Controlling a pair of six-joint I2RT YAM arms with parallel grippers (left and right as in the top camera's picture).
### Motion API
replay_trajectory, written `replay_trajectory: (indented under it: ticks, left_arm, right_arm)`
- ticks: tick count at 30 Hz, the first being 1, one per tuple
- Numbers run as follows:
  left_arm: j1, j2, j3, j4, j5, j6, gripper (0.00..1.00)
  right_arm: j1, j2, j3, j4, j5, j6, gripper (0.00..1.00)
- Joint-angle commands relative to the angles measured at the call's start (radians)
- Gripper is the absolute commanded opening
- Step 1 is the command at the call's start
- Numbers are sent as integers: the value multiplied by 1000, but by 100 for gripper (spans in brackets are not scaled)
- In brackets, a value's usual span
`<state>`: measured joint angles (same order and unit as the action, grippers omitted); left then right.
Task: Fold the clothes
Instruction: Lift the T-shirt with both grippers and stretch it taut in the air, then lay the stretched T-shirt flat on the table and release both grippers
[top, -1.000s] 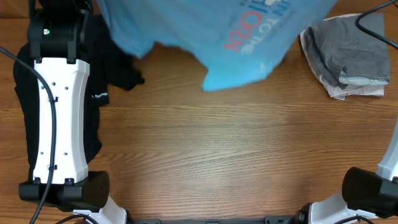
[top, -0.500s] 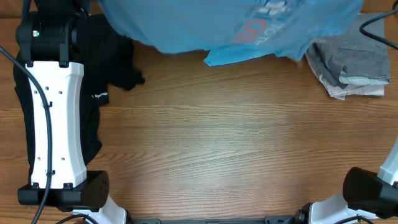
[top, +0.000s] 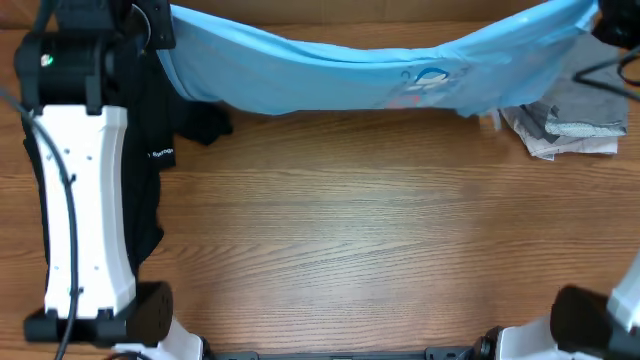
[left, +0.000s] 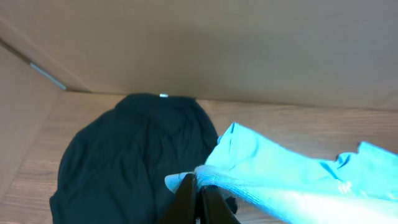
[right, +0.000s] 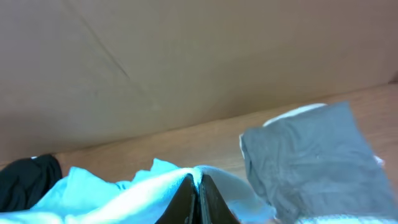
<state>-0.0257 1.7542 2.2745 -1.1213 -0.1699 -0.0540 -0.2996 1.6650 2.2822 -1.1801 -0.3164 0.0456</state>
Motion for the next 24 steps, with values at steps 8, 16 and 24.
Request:
replay_trajectory:
  ticks: [8,16,24]
  left_arm:
    - [-47,-354,19,1,35,-29,4]
    - [-47,-319,19,46,32,-28,4]
    - [-46,-116,19,253,-1,-27,4]
  right_arm:
    - [-5,-293,152,-95,81,-13,4]
    - [-5,-264,152,-45,91,-13,4]
    - [-3,-61,152,130,59,-13,4]
